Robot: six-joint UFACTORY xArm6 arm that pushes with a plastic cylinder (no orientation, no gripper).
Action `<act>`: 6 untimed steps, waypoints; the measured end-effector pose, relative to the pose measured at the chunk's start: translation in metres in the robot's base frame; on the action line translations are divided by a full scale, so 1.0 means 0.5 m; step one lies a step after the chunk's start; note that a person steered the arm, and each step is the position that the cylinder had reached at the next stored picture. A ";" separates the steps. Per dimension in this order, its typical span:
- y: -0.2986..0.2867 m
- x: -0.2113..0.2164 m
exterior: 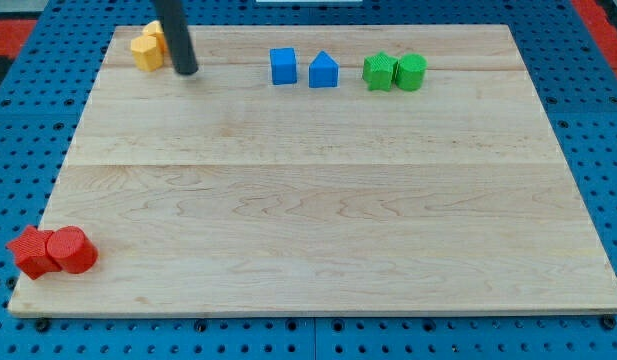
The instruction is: Move the yellow heart along with the yellow hexagon down a bit
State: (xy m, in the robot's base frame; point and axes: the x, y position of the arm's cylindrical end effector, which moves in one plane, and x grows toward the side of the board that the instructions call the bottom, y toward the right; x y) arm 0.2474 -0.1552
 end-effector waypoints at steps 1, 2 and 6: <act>0.003 -0.110; -0.101 -0.111; -0.093 -0.001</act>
